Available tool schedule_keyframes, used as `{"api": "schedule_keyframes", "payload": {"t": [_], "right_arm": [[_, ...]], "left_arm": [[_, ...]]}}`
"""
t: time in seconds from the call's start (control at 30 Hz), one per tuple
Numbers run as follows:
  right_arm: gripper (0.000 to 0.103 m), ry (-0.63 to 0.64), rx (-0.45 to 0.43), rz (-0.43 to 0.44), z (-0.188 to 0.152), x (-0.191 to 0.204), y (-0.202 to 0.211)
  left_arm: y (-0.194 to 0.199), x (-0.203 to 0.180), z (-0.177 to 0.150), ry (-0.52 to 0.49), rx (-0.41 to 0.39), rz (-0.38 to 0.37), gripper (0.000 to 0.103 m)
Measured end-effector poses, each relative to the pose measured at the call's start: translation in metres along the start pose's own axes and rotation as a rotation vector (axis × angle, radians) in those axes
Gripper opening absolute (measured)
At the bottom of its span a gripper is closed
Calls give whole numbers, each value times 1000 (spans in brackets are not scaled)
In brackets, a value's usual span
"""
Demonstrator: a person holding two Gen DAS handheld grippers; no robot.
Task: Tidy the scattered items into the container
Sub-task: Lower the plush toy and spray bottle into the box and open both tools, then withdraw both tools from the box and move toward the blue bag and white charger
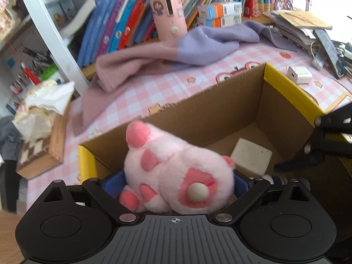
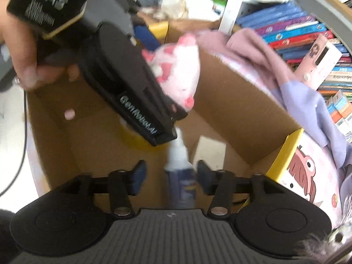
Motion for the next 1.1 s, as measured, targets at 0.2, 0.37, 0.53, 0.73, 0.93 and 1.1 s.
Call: {"api": "schedule_keyframes", "payload": {"t": [0.2,0.37,0.53,0.73,0.93,1.1], "right_arm": [[60,-28,-102,-32,10,1,31],[60,-54,-179,-84,13,-2,66],[61,-62,-234,-132,6,6,101],[62,-42,-320,-185,0,27,135],[63,-94,-390,-262,-18,42,169],[65,-181,-423,-340,-44,51,193]], "left_arm": [[38,0,9,9,-116,24,97],[80,-3,11,40,-220,45,97],[122,-15,-1,75,-309,37,97],[164,-23,-24,151,-381,66,97],[197,-30,-52,239,-429,93,98],[215,-48,-75,221,-453,104,98]]}}
Point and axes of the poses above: each gripper's, at about its wrist camera, not at the fingertips, and y roughly against the way its jaws point, x to its left, z to its top, the point moved 7 cm from there along -y, roughly the way its jaws point, and after that the axes turned 1 degree about -y, right-handed, at the moved point
